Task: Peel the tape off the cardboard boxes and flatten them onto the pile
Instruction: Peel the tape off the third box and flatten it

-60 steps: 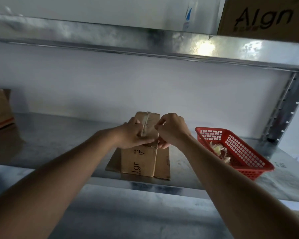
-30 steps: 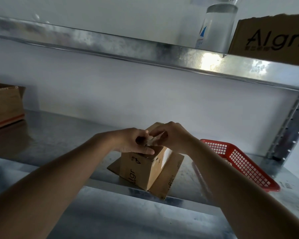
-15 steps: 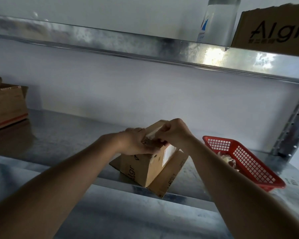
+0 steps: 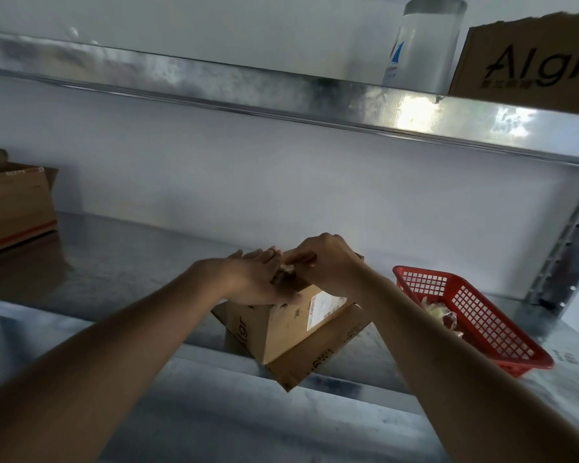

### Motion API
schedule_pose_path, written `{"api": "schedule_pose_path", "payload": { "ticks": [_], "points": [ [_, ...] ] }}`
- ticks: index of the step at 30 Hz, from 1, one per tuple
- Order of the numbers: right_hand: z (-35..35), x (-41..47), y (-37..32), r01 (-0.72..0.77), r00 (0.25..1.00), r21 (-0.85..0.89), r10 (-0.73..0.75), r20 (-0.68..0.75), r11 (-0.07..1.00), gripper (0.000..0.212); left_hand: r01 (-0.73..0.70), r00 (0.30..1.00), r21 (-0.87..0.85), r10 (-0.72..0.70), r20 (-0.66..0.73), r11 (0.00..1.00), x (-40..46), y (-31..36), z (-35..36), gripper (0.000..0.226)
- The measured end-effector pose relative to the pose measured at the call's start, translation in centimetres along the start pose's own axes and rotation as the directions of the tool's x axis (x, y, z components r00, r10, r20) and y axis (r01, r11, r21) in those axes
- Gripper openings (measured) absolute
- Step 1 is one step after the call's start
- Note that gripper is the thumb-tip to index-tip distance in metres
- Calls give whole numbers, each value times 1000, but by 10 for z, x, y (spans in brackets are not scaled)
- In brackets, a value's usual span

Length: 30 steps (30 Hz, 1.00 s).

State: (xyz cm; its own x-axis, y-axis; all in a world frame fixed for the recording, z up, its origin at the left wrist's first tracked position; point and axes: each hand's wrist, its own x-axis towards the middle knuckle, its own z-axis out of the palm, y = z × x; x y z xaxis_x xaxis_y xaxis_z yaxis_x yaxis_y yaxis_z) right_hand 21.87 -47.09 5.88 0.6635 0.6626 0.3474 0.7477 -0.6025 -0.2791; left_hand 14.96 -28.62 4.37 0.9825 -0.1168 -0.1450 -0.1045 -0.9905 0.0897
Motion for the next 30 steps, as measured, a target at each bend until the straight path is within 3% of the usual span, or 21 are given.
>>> {"api": "schedule_pose_path", "payload": {
  "ticks": [3,8,12,17,21,25,28,30],
  "points": [
    [2,0,0,15,997,231,4,-82,973,17,-2,1000,-4,1,-12,1000,1,0,2,115],
    [6,3,-5,-116,992,114,121,-36,987,20,-43,998,-11,42,-50,999,4,-3,7,108],
    [5,2,-7,-116,993,104,115,13,988,12,-45,998,-10,44,-46,999,6,-6,8,106],
    [14,8,1,-275,951,132,289,-108,952,12,-79,996,-10,78,-44,997,5,-9,8,105],
    [15,5,9,-380,881,259,433,-192,888,13,-110,994,58,110,-5,992,2,-23,-2,97],
    [11,3,3,-329,909,246,377,-181,912,5,-133,990,158,140,-33,978,4,-26,-10,88],
    [11,5,-4,-223,941,185,261,-214,957,14,-100,993,68,103,-48,993,6,-21,-4,85],
    [13,6,-8,-151,961,239,199,-193,959,14,-120,989,53,124,-80,991,8,-23,4,78]
  ]
}}
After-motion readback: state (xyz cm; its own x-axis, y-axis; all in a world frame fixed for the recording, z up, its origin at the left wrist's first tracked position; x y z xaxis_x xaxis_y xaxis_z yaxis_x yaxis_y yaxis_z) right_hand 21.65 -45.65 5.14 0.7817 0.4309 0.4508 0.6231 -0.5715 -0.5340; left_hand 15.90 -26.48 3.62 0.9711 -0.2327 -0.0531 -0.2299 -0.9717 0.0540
